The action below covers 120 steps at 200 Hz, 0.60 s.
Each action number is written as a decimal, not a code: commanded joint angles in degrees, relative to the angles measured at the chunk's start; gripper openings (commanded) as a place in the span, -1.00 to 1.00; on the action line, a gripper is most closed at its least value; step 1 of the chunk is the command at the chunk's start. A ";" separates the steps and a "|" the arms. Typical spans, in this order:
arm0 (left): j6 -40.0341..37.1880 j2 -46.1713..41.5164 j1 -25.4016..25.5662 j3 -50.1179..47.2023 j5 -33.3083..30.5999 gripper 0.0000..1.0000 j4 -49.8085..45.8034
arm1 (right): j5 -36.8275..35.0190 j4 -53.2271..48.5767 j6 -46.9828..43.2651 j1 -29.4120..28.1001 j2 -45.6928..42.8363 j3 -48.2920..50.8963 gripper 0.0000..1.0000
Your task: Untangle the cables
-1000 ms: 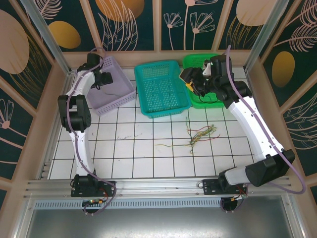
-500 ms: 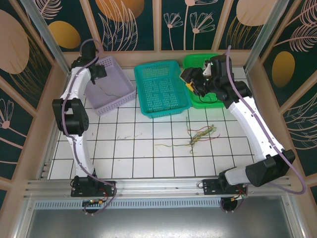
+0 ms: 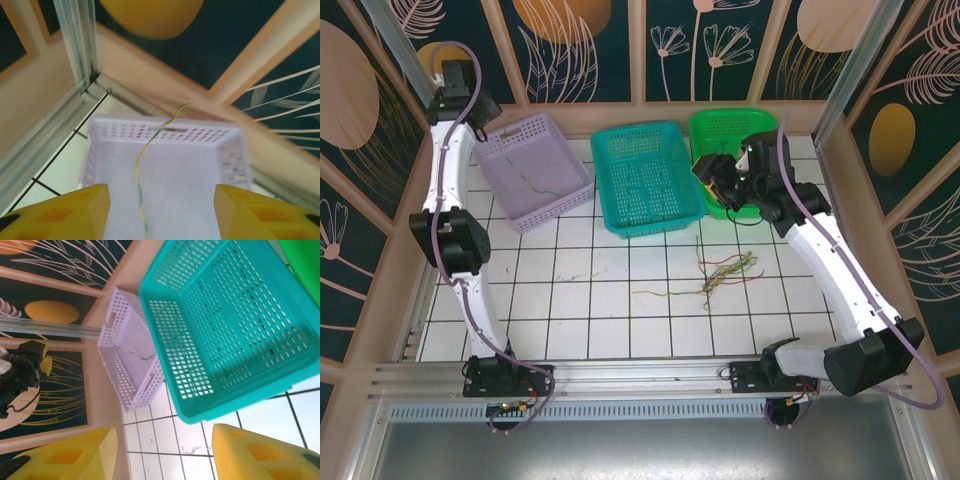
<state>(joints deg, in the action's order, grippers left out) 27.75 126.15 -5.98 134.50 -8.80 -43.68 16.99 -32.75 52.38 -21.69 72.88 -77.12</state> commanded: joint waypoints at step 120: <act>1.82 17.51 -0.26 -1.67 3.91 0.30 10.19 | 4.67 5.12 0.12 5.48 -2.65 7.49 0.06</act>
<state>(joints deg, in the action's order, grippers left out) 28.21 141.25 -6.26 130.56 -4.73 -34.70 20.27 -29.63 52.42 -17.26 72.27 -71.05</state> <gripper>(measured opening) 0.655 0.532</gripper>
